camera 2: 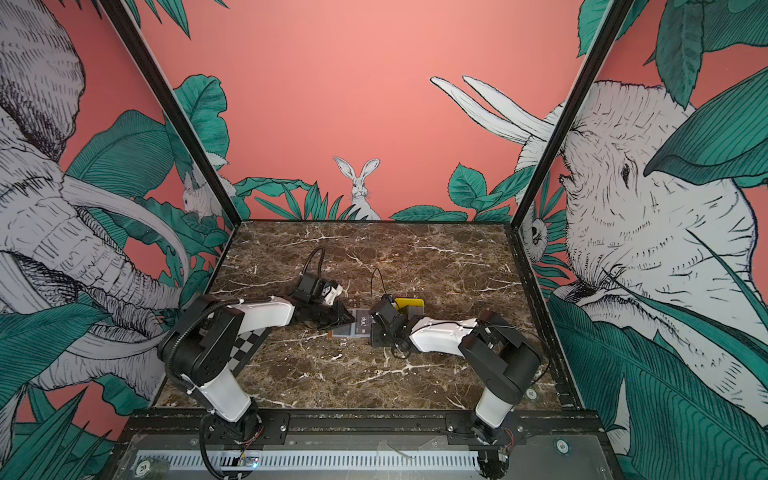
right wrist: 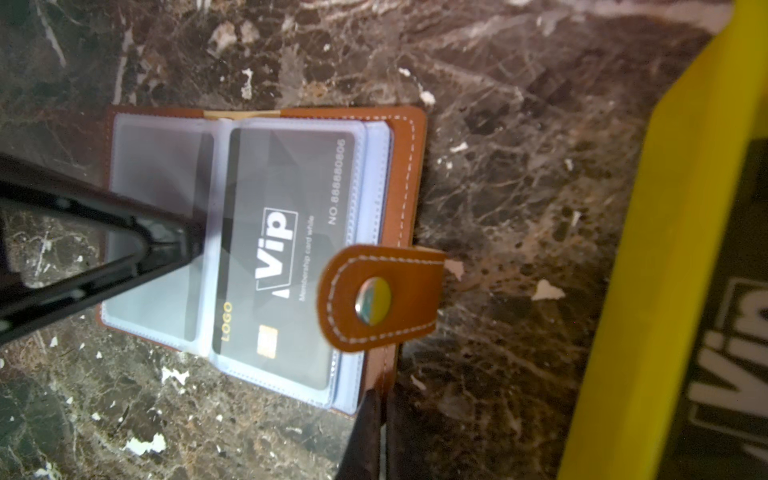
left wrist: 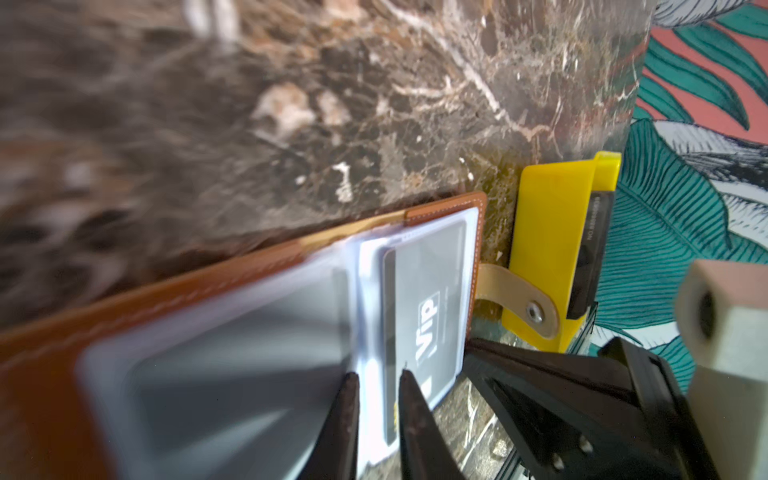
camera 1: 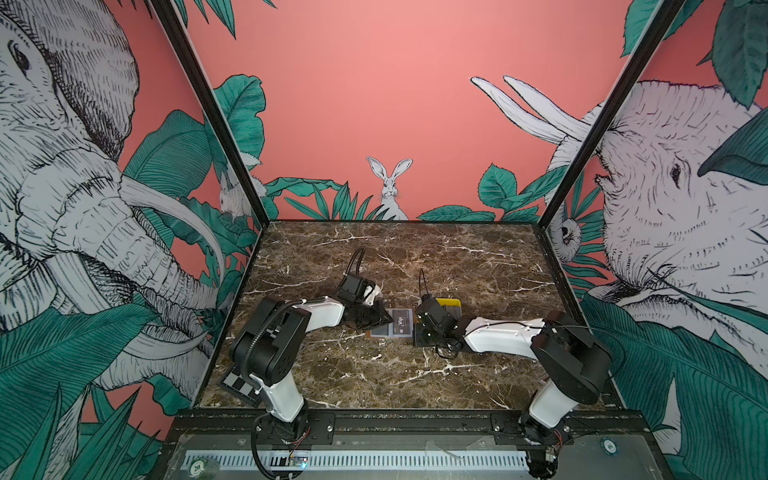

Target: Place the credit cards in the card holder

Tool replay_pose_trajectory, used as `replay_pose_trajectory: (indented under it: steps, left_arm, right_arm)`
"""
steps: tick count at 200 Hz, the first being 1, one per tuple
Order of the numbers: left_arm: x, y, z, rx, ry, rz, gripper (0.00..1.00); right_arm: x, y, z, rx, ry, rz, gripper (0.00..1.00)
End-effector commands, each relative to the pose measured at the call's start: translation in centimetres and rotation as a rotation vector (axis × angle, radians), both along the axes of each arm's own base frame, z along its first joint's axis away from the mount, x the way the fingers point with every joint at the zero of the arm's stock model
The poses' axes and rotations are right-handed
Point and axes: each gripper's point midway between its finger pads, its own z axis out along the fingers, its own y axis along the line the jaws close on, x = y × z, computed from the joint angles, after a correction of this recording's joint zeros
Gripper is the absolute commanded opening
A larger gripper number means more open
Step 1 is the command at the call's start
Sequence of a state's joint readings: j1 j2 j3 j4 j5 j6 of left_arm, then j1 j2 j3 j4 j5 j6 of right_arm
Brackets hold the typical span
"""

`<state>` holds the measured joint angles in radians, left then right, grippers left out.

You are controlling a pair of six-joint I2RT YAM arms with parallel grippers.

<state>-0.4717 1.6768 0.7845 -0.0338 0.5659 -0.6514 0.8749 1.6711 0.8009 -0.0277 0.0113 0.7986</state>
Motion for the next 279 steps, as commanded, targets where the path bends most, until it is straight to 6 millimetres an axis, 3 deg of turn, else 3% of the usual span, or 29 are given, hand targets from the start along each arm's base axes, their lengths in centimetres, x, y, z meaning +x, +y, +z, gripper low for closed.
replay_pose_trajectory:
  steps: [1, 40, 81, 104, 183, 254, 279]
  left_arm:
    - [-0.8, 2.3, 1.0, 0.044, -0.028, 0.021, 0.24]
    - [-1.8, 5.2, 1.6, 0.058, -0.035, 0.068, 0.3]
    - [-2.6, 7.1, 1.3, 0.053, -0.021, 0.113, 0.41]
    - [-2.9, 7.7, 0.8, 0.066, -0.007, 0.125, 0.44]
    - [-2.7, 5.9, -0.6, -0.04, 0.044, 0.089, 0.48]
    - [-2.5, 4.8, -0.6, -0.099, 0.05, 0.047, 0.49]
    - [-2.0, 3.8, 0.4, -0.147, 0.034, 0.019, 0.48]
  right_arm:
    - [-0.9, -1.8, -1.7, -0.083, 0.041, -0.001, 0.08]
    - [-0.5, -2.1, -0.6, -0.102, 0.017, -0.007, 0.11]
    - [0.2, -1.8, 1.4, -0.068, -0.006, 0.003, 0.12]
    - [0.5, -1.4, 1.4, -0.042, 0.01, 0.002, 0.15]
    - [1.3, -1.5, 1.6, -0.025, 0.008, -0.019, 0.21]
    - [1.6, -1.1, 0.5, -0.042, 0.027, -0.009, 0.12]
    - [1.4, -1.2, -0.3, -0.062, 0.045, -0.003, 0.11]
